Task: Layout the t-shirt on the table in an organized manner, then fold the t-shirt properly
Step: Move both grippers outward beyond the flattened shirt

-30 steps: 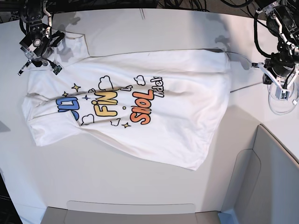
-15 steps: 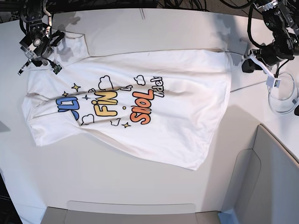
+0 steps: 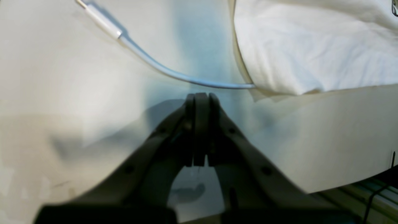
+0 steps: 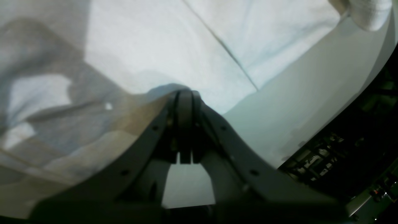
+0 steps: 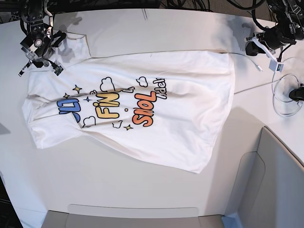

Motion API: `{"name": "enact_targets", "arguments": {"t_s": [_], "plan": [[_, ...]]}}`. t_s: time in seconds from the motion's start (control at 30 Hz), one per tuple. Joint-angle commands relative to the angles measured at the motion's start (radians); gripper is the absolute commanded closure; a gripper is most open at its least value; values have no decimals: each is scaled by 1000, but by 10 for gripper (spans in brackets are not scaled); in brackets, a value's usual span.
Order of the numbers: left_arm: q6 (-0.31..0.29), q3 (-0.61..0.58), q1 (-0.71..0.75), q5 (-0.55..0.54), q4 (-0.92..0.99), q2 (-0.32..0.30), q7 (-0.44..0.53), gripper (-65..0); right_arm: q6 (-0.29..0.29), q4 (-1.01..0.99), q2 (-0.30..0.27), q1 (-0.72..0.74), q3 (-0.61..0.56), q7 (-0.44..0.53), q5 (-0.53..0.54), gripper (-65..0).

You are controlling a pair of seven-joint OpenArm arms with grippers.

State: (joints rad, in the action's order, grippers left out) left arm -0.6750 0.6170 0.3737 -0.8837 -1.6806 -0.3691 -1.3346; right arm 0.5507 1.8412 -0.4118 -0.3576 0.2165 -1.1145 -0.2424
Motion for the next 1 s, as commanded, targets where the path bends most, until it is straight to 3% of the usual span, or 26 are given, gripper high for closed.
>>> {"name": "enact_targets", "arguments": {"t_s": [0.0,0.37,0.47,0.53,0.73,0.83,0.97], "plan": [[-4,5,-3,-15,-13,-15,8,0,9,13,-12,1,5,-2,-5,0],[-5,-92,-75,-10,78,25,20,0,9,13,-12,-1,5,-2,-4,0],[-5,-93,-87,-7,153,17,66,0,9,13,-12,-1,5,-2,-4,0],[-5,-95,-87,-5,207,-23,97,0,9,13,-12,-1,7,-2,-4,0],[5,-225,-52,13,343,-193,341,0,9,13,-12,-1,7,-2,-4,0],[13,-296,-54,148,420,-250,495,0,9,13,-14,-1,7,-2,-4,0],[99,-308,-101,343,500,-258,613,0,9,12,-19,-1,7,0,-2,0]]}}
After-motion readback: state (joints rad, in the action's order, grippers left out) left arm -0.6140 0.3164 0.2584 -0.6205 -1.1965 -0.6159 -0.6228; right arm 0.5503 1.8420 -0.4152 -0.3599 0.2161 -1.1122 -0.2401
